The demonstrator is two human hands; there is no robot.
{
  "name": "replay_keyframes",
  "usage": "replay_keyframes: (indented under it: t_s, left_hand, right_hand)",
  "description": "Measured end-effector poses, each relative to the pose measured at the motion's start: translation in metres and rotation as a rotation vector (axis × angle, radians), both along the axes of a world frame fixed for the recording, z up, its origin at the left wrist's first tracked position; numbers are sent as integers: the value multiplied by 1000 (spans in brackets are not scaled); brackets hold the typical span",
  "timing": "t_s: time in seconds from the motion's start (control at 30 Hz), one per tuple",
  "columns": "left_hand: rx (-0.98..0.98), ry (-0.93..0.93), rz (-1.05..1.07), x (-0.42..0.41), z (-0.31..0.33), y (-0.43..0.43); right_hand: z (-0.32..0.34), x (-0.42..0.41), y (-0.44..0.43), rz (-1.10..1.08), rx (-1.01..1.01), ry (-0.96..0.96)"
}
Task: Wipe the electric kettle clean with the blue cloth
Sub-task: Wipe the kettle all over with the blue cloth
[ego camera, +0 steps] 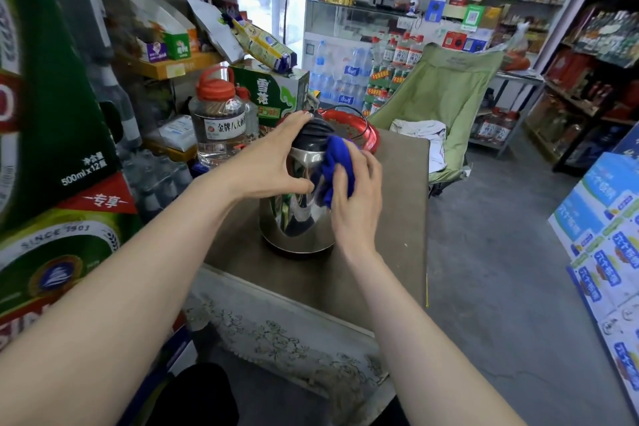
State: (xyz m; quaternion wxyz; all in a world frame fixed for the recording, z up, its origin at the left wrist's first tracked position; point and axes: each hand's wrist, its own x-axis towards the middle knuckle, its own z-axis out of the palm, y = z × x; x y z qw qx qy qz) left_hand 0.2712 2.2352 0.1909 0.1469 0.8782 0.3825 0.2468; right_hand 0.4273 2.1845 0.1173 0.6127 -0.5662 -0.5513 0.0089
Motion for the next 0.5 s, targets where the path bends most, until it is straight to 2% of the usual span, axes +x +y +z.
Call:
replay_keyframes:
  t_s: [0.17, 0.23, 0.3, 0.4, 0.5]
  left_hand:
    - [-68, 17, -14, -5, 1, -1]
    - [-109, 10, -10, -3, 4, -2]
    - [-112, -26, 18, 2, 7, -3]
    - [15, 11, 166, 12, 4, -6]
    - [63, 23, 305, 19, -6, -9]
  right_hand:
    - [-66, -12, -40, 46, -16, -211]
    - [-69, -8, -42, 78, -30, -252]
    - [-51, -1, -31, 72, -34, -155]
    - [-13, 12, -7, 80, -47, 94]
    - [-10, 15, 2, 129, -80, 123]
